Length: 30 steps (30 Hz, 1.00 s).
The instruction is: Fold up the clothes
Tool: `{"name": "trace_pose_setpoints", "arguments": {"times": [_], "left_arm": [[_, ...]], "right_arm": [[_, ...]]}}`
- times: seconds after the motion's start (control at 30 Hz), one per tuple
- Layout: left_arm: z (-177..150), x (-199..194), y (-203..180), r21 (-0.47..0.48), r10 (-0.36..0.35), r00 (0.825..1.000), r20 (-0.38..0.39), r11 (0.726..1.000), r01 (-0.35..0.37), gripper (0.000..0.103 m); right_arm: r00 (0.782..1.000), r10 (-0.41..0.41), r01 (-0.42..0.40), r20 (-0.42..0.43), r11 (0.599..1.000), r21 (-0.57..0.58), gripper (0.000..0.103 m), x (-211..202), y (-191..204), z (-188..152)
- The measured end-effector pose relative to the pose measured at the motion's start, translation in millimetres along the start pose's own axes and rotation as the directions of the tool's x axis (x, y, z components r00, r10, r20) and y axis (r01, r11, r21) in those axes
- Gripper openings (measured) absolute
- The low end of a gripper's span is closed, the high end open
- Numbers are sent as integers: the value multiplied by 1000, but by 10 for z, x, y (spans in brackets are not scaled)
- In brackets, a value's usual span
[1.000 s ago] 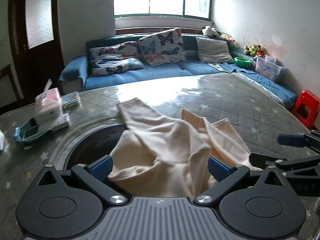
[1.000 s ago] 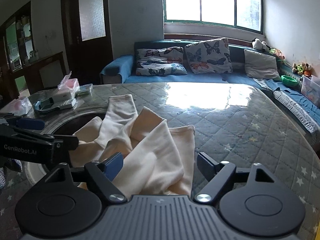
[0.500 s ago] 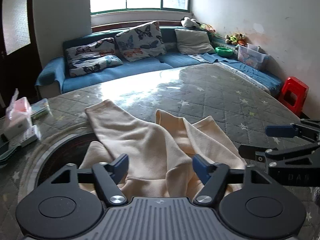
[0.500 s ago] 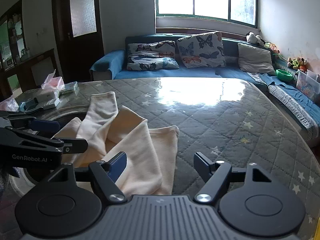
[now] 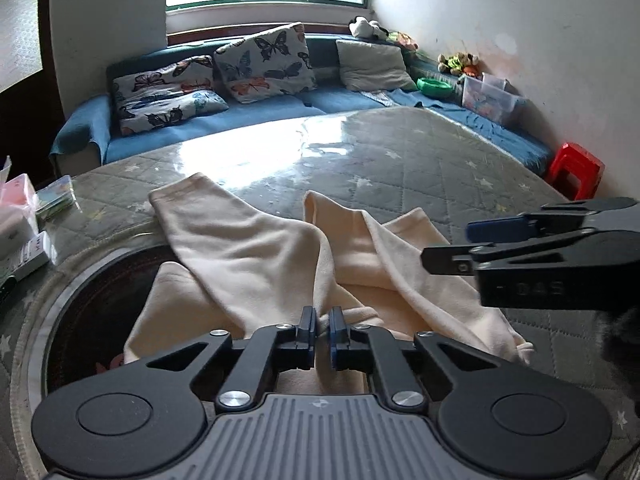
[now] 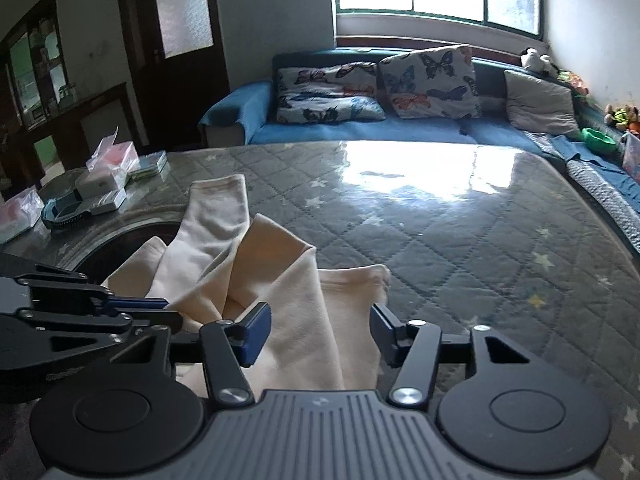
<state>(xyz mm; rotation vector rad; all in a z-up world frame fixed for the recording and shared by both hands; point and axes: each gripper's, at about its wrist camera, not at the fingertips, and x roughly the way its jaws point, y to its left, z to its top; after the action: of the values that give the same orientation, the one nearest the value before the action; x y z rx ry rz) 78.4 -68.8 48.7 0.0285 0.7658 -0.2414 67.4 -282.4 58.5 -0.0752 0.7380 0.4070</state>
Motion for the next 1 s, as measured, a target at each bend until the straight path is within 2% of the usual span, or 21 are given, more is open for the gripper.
{"name": "trace_pose_setpoints", "arguments": {"times": [0.47, 0.67, 0.7, 0.83, 1.0], "left_arm": [[-166, -382, 302, -58, 36, 998, 49, 998, -33, 6], [-279, -539, 377, -86, 49, 997, 56, 995, -44, 6], [-309, -578, 390, -90, 51, 997, 59, 995, -46, 6], [-425, -735, 451, -100, 71, 995, 66, 993, -65, 6], [-577, -950, 511, -119, 90, 993, 73, 990, -81, 6]], "right_arm": [[998, 15, -16, -60, 999, -27, 44, 431, 132, 36], [997, 29, -31, -67, 999, -33, 30, 436, 176, 23], [997, 32, -35, -65, 999, -32, 23, 424, 176, 26], [999, 34, -35, -36, 999, -29, 8, 302, 168, 30], [999, 31, -31, 11, 999, -33, 3, 81, 155, 18]]}}
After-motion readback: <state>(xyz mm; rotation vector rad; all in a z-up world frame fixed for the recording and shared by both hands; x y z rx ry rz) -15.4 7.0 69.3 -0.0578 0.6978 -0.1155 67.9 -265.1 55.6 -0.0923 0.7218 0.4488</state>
